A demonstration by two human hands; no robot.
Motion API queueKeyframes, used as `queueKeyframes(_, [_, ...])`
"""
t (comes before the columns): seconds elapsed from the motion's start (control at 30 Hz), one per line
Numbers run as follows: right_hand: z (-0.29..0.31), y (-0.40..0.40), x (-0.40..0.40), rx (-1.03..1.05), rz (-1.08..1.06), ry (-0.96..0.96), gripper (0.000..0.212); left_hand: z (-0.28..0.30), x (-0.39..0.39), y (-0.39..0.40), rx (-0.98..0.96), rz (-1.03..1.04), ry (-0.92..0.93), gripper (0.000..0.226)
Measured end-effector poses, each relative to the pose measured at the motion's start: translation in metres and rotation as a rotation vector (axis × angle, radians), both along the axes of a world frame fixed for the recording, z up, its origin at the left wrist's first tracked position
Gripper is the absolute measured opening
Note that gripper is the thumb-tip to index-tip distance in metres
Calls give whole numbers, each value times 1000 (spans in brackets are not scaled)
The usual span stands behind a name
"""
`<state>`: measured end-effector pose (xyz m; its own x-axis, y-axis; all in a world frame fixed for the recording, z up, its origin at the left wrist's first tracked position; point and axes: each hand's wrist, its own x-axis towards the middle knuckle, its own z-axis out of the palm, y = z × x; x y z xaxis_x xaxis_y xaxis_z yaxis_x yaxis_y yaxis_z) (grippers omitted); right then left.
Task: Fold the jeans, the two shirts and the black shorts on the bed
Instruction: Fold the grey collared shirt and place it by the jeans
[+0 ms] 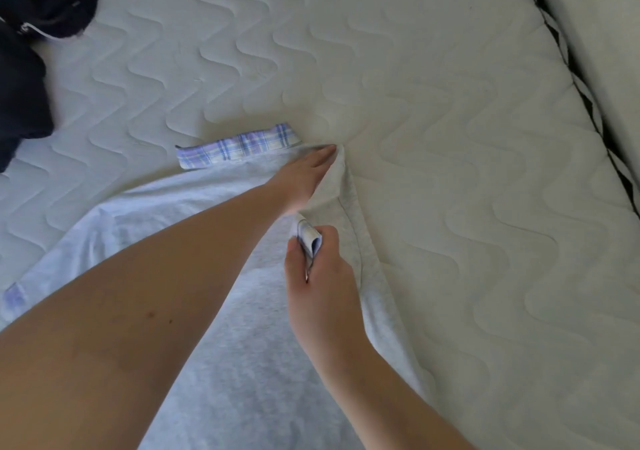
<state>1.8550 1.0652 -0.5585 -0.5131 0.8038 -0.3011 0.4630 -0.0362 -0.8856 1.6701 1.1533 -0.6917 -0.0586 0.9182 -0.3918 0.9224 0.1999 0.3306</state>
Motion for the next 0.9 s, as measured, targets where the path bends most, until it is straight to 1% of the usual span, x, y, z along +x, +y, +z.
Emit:
queueKeyframes(0.03, [-1, -1, -5, 2, -15, 4, 11, -2, -2, 2, -20, -13, -30, 62])
queueKeyframes(0.1, [-1, -3, -17, 8, -38, 18, 11, 3, -4, 6, -44, 2, -166, 57])
queueKeyframes(0.13, [-2, -4, -24, 4, -47, 21, 11, 9, -5, 8, -50, 35, -233, 54])
queueKeyframes(0.2, [-3, -7, -36, -30, -67, 28, 12, 25, -7, 9, -65, 115, -310, 47])
queueKeyframes(0.27, [-6, -10, -45, -49, -69, 29, 13, 43, -10, 9, -118, 265, -383, 44])
queueKeyframes(0.33, [-9, -12, -49, -53, -80, 16, 13, 61, -8, 13, -221, 494, -526, 47])
queueKeyframes(0.37, [-10, -12, -51, -61, -87, 13, 12, 68, -5, 15, -243, 588, -608, 50])
queueKeyframes(0.4, [-11, -12, -53, -66, -90, 14, 12, 73, -4, 17, -245, 645, -653, 51])
queueKeyframes(0.47, [-13, -13, -55, -71, -82, 9, 14, 86, 0, 15, -293, 657, -613, 53])
queueKeyframes(0.57, [-16, -17, -60, -70, -83, 10, 14, 100, -3, 1, -457, 447, -370, 59])
queueKeyframes(0.63, [-20, -21, -64, -60, -108, 11, 15, 101, -3, -8, -503, 319, -180, 61])
queueKeyframes(0.67, [-22, -23, -67, -62, -121, 11, 15, 98, -2, -11, -490, 287, -97, 58])
queueKeyframes(0.73, [-28, -28, -69, -72, -130, 14, 14, 91, 0, -12, -455, 259, 3, 43])
queueKeyframes(0.77, [-31, -30, -70, -71, -121, 15, 16, 89, 3, -12, -441, 262, 21, 38])
queueKeyframes(0.8, [-34, -31, -70, -65, -100, 15, 20, 89, 4, -14, -420, 288, 2, 37])
queueKeyframes(0.87, [-39, -33, -66, -56, -17, 47, 31, 86, 3, -17, -382, 398, -103, 37])
queueKeyframes(0.9, [-40, -35, -61, -51, 57, 68, 39, 84, 1, -20, -357, 467, -154, 37])
